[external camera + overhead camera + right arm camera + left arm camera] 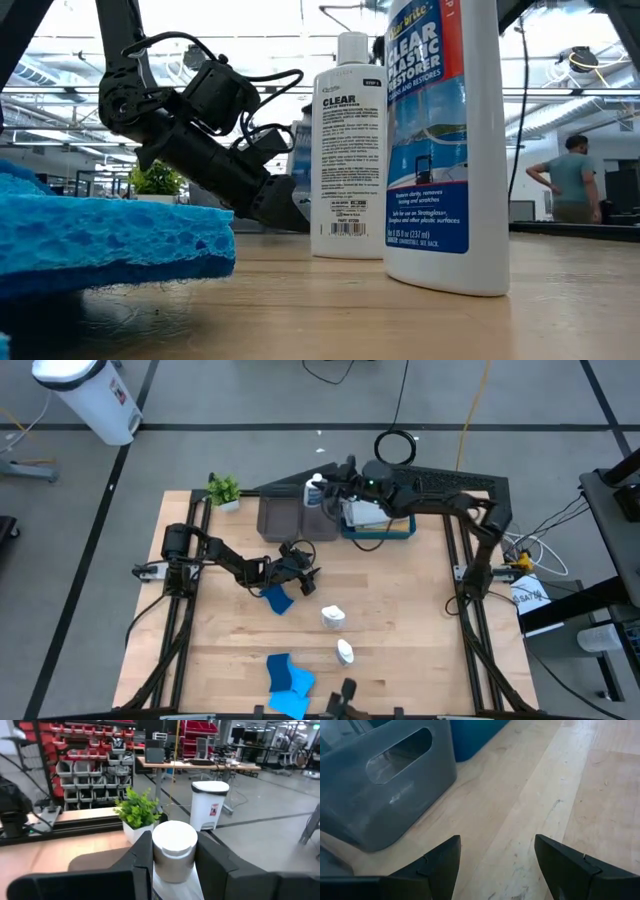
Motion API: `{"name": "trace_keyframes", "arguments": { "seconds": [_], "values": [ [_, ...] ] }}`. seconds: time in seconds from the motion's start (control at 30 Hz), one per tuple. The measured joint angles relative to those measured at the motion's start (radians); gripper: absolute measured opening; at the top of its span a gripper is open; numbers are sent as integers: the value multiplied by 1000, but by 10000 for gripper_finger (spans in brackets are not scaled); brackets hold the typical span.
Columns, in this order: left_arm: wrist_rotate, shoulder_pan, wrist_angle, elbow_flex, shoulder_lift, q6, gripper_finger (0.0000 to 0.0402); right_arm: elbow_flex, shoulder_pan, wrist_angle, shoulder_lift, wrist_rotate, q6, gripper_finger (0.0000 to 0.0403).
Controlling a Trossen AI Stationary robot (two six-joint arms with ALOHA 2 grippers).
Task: Pick & Place Kitchen Items
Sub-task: Put the top white plastic restorer bottle into the right black bin
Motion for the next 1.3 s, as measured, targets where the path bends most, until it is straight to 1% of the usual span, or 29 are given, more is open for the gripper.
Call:
{"name": "trace_keyframes", "arguments": {
  "seconds": [0.17,0.27,0.37,0.6,0.7,0.83,1.07,1.2,1.3],
  "values": [
    [0,0,0,0,0,0,257,-1,-13,77,77,13,29,81],
    [-1,0,0,0,0,1,257,-1,-13,82,101,101,-24,82],
    [-1,1,0,0,0,6,257,-1,-14,76,120,134,-56,82],
    [-2,1,0,0,0,8,257,-1,-19,68,138,133,-56,84],
    [-7,1,0,0,0,8,257,-1,-19,67,138,129,-60,94],
    [-7,1,0,0,0,8,257,-1,-19,69,138,129,-60,124],
    [-7,1,0,0,0,5,257,-1,-17,67,137,129,-60,196],
    [-7,1,0,0,0,3,257,-1,-9,60,121,129,-60,237],
    [-7,1,0,0,0,3,257,-1,3,33,92,129,-60,261]
  ]
}}
